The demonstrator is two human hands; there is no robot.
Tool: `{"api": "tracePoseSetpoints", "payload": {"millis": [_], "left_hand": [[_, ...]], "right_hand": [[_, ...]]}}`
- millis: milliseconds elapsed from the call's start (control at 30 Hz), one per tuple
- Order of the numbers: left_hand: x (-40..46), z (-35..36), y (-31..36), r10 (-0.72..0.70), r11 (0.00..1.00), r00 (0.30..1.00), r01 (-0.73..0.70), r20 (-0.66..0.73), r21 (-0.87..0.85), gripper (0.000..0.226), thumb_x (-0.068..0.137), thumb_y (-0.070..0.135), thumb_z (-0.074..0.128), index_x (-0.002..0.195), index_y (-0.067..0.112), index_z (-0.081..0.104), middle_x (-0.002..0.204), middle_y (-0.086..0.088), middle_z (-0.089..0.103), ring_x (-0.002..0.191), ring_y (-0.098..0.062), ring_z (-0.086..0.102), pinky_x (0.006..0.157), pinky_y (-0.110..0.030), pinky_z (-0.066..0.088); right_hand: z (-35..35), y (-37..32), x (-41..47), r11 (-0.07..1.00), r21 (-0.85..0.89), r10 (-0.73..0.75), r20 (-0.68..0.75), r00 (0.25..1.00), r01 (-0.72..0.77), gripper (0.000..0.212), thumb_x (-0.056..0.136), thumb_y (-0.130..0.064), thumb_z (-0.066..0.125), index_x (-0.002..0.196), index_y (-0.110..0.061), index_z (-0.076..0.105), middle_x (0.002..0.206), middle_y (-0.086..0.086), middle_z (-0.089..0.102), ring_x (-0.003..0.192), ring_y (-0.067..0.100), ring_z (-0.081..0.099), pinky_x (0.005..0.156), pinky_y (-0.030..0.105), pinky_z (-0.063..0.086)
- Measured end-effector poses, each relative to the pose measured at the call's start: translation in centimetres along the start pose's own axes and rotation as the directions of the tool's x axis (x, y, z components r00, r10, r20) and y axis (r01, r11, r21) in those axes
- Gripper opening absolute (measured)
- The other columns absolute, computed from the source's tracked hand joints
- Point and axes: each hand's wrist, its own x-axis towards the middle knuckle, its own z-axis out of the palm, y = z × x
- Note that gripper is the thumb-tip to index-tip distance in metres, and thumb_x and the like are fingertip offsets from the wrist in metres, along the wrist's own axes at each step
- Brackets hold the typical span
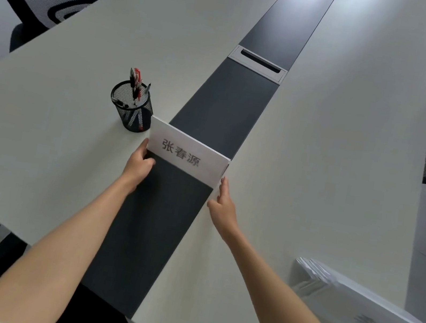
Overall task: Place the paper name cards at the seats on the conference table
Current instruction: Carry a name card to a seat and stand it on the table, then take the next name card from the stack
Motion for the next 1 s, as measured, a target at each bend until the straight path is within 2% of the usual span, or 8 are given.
{"api": "tracePoseSetpoints", "payload": {"millis": [100, 167, 400, 467, 600, 700, 767, 1000], "left_hand": [[-3.2, 1.2, 0.9, -0.031, 0.999, 0.975, 0.037, -0.220, 0.024, 0.050, 0.085, 0.001, 0.039, 0.135, 0.009, 0.037, 0.140, -0.011, 0.045, 0.130, -0.025, 0.041, 0.108, -0.035, 0.032], [-6.6, 2.7, 1.5, 0.045, 0.998, 0.973, -0.036, -0.225, 0.043, 0.042, 0.087, 0.002, 0.040, 0.128, 0.008, 0.045, 0.134, -0.011, 0.052, 0.123, -0.023, 0.047, 0.102, -0.031, 0.037], [-17.9, 12.2, 2.0, 0.244, 0.966, 0.911, -0.258, 0.331, -0.002, 0.026, 0.087, 0.001, 0.045, 0.095, 0.020, 0.061, 0.091, 0.004, 0.065, 0.084, 0.006, 0.061, 0.081, -0.014, 0.047], [-20.6, 15.1, 1.9, 0.257, 0.960, 0.868, -0.280, 0.425, -0.008, 0.026, 0.087, 0.000, 0.046, 0.094, 0.019, 0.062, 0.091, 0.001, 0.066, 0.081, 0.014, 0.059, 0.073, -0.004, 0.044], [-24.6, 19.9, 2.0, 0.226, 0.963, 0.815, -0.271, 0.533, 0.007, 0.034, 0.087, 0.003, 0.047, 0.119, 0.012, 0.052, 0.111, 0.000, 0.059, 0.106, -0.007, 0.056, 0.083, -0.008, 0.044], [-26.3, 22.7, 1.9, 0.203, 0.952, 0.780, -0.300, 0.592, 0.068, 0.051, 0.088, 0.011, 0.048, 0.136, 0.017, 0.032, 0.132, 0.001, 0.049, 0.124, -0.012, 0.045, 0.102, -0.030, 0.038], [-27.1, 24.1, 1.8, 0.195, 0.946, 0.805, -0.306, 0.560, 0.109, 0.059, 0.088, 0.015, 0.049, 0.141, 0.018, 0.022, 0.135, 0.003, 0.045, 0.129, -0.014, 0.040, 0.100, -0.027, 0.034], [-29.5, 27.8, 1.4, 0.268, 0.947, 0.943, -0.295, 0.197, 0.125, 0.062, 0.084, 0.033, 0.057, 0.138, 0.017, 0.030, 0.137, -0.010, 0.048, 0.125, -0.027, 0.047, 0.104, -0.038, 0.039]], "right_hand": [[-2.1, 0.1, -2.4, 0.996, -0.054, -0.078, -0.093, 0.993, 0.073, 0.068, 0.084, 0.004, 0.040, 0.144, -0.016, 0.013, 0.154, 0.005, 0.020, 0.139, 0.025, 0.025, 0.113, 0.035, 0.026], [-4.3, 0.3, -5.1, 0.981, -0.097, -0.181, -0.161, 0.970, 0.167, 0.064, 0.082, 0.008, 0.039, 0.141, -0.012, 0.024, 0.149, 0.006, 0.031, 0.135, 0.023, 0.034, 0.108, 0.021, 0.029], [-15.2, 2.8, -17.7, 0.838, -0.438, -0.524, -0.479, 0.704, 0.326, 0.047, 0.077, 0.006, 0.040, 0.122, -0.006, 0.052, 0.128, -0.001, 0.050, 0.120, 0.004, 0.045, 0.099, 0.005, 0.033], [-18.4, 4.8, -21.2, 0.864, -0.441, -0.490, -0.627, 0.605, 0.243, 0.046, 0.078, 0.004, 0.040, 0.120, -0.007, 0.052, 0.128, 0.002, 0.051, 0.118, 0.008, 0.046, 0.094, 0.006, 0.037], [-22.9, 10.5, -25.9, 0.984, -0.177, -0.157, -0.875, 0.458, -0.001, 0.050, 0.085, 0.000, 0.042, 0.133, -0.009, 0.036, 0.141, 0.011, 0.039, 0.131, 0.024, 0.038, 0.111, 0.040, 0.032], [-24.6, 13.7, -26.8, 0.992, 0.073, 0.119, -0.820, 0.560, -0.105, 0.066, 0.089, -0.008, 0.046, 0.144, -0.017, 0.011, 0.154, 0.006, 0.018, 0.141, 0.023, 0.020, 0.116, 0.044, 0.021], [-25.0, 14.7, -26.5, 0.981, 0.168, 0.186, -0.710, 0.679, -0.093, 0.071, 0.090, -0.015, 0.047, 0.144, -0.023, 0.001, 0.156, 0.002, 0.012, 0.142, 0.021, 0.018, 0.116, 0.043, 0.020], [-28.4, 15.7, -24.6, 0.999, -0.028, -0.051, -0.488, 0.871, 0.042, 0.057, 0.093, -0.012, 0.038, 0.144, -0.016, 0.013, 0.145, 0.007, 0.039, 0.129, 0.025, 0.041, 0.106, 0.031, 0.033]]}}
